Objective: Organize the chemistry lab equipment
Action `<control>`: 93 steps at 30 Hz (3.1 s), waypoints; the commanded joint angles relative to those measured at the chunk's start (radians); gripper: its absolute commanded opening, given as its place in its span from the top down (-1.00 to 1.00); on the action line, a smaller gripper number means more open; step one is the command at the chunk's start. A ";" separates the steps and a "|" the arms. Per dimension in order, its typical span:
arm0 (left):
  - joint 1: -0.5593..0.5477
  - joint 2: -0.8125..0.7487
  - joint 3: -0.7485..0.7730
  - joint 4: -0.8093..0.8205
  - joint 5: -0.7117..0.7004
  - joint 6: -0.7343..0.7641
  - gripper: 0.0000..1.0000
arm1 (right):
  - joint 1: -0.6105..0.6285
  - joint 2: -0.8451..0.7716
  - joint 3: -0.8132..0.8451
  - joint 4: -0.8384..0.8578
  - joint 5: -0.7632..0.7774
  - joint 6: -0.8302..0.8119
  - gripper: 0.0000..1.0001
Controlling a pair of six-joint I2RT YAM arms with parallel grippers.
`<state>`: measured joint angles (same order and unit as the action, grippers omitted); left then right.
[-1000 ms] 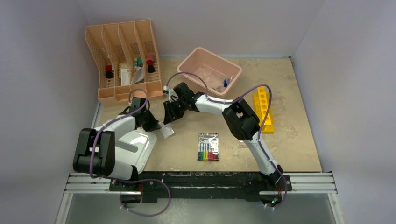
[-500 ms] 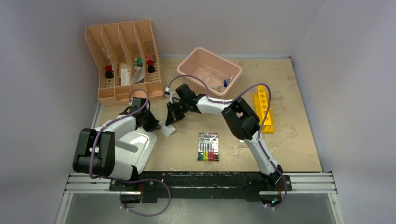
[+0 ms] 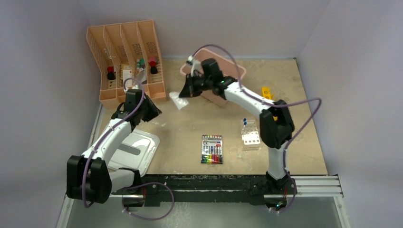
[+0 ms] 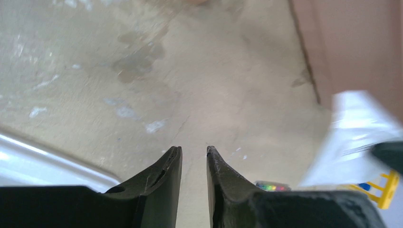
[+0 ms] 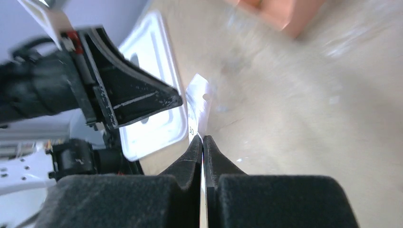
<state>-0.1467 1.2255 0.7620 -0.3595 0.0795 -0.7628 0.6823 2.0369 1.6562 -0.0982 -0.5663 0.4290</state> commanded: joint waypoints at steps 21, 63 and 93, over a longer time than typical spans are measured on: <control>-0.005 0.025 0.135 0.114 -0.076 0.067 -0.32 | -0.322 0.040 0.367 -0.277 0.260 -0.458 1.00; 0.018 0.028 0.352 -0.173 -0.419 0.028 -0.30 | -0.182 -0.147 0.276 -0.265 0.284 -0.462 -0.09; 0.037 -0.141 0.795 -0.266 -0.465 0.203 -0.33 | 0.365 0.180 0.240 -0.072 0.404 -0.543 -0.19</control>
<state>-0.0944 1.1179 1.5784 -0.6689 -0.4412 -0.5816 1.0107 2.2101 1.8080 -0.2222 -0.1558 -0.0658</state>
